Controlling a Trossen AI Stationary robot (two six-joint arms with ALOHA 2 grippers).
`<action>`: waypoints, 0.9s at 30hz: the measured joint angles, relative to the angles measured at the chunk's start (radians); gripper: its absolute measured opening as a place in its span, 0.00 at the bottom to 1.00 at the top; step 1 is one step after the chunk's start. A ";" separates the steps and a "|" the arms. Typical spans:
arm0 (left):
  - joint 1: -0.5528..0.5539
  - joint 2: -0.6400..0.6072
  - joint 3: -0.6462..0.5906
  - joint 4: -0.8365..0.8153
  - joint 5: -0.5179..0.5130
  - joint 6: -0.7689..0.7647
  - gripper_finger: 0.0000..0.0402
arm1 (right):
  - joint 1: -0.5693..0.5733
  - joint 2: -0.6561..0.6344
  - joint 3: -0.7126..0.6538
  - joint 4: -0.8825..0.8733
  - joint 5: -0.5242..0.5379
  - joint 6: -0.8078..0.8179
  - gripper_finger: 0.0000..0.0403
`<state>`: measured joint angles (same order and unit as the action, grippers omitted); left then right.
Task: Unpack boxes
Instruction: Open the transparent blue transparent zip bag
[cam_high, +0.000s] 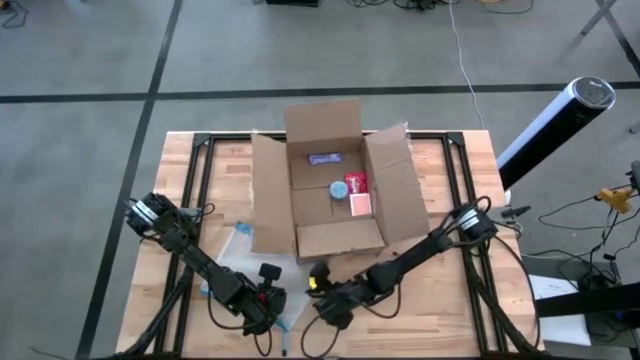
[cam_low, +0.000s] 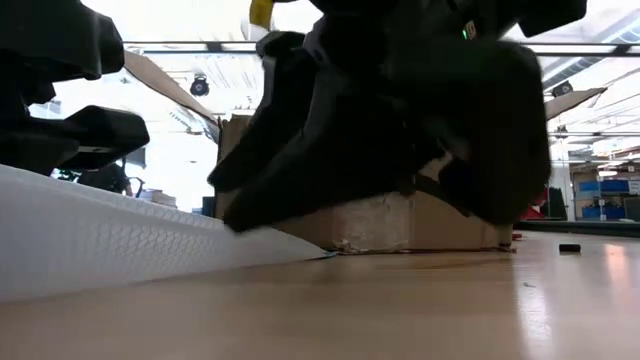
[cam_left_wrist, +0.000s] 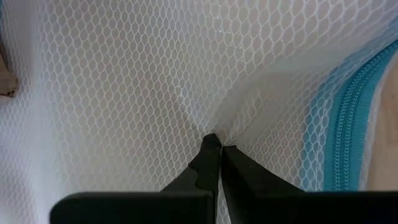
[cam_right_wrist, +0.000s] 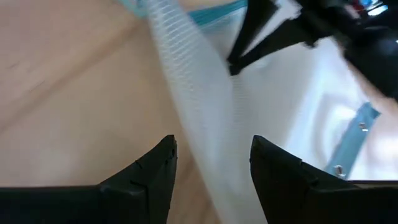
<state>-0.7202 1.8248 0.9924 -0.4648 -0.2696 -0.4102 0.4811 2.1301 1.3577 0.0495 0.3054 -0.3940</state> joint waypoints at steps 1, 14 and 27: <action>0.000 0.000 0.000 0.000 0.000 -0.002 0.00 | 0.004 0.011 0.007 0.000 0.000 0.000 0.43; 0.000 0.000 0.000 0.002 0.000 -0.018 0.00 | -0.020 0.071 0.039 0.012 0.061 0.001 0.41; 0.001 -0.005 -0.001 0.005 0.000 -0.018 0.00 | -0.024 0.071 0.042 0.038 0.098 0.000 0.02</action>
<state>-0.7197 1.8194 0.9910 -0.4595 -0.2696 -0.4279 0.4576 2.2009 1.3994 0.0875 0.4038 -0.3942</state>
